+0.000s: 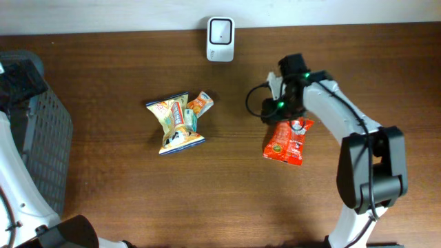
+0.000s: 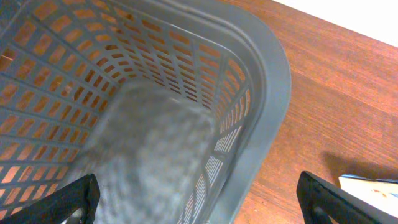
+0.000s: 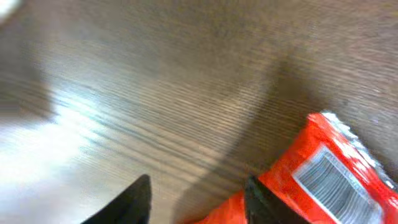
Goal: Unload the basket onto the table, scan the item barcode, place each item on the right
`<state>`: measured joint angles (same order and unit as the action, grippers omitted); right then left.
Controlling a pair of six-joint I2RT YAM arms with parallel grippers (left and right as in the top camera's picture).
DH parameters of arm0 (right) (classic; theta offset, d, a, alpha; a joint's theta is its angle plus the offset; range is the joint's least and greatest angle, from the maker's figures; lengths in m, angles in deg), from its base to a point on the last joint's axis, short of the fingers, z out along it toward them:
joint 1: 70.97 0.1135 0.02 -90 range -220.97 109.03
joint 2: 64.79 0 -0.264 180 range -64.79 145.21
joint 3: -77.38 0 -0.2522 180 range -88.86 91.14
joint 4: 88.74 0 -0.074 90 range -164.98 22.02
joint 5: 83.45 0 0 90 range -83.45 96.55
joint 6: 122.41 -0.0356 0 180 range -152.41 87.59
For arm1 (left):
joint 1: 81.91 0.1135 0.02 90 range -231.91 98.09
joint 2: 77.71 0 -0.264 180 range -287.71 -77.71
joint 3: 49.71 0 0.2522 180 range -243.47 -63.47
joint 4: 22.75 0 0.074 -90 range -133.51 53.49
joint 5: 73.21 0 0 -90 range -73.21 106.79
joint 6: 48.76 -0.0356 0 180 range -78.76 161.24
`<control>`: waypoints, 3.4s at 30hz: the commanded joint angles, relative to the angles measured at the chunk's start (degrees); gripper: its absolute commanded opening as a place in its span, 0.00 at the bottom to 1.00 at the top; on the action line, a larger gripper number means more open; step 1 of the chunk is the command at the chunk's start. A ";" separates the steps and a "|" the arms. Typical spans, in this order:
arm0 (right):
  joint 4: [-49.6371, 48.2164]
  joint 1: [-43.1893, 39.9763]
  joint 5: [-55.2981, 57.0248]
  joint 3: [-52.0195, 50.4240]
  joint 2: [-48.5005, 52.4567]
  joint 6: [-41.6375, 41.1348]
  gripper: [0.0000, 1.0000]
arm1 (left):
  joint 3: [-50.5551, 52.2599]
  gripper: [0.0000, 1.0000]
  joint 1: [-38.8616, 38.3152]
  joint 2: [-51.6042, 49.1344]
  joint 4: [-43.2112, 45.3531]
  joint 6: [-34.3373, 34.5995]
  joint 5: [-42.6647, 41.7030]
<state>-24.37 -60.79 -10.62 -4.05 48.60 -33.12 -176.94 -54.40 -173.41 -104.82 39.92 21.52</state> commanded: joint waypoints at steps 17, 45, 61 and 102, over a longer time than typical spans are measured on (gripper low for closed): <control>-0.15 -20.52 -17.07 -17.44 -4.04 7.78 0.71 | 0.00 0.99 0.15 0.20 0.04 -0.87 0.02; -17.44 -12.07 -17.14 -22.60 -1.86 -1.29 0.04 | 0.00 0.99 0.15 0.20 0.04 -0.87 0.02; -4.98 -8.66 -8.87 -15.15 -13.77 2.12 0.04 | 0.02 0.99 0.15 0.20 0.04 -0.87 0.02; -0.90 -0.44 -6.21 -17.44 1.62 7.32 0.34 | 0.02 0.99 0.15 0.20 0.04 -0.87 0.02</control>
<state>-24.21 -61.54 -16.57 -19.85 46.85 -25.71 -176.94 -54.40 -173.41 -104.82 39.92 21.52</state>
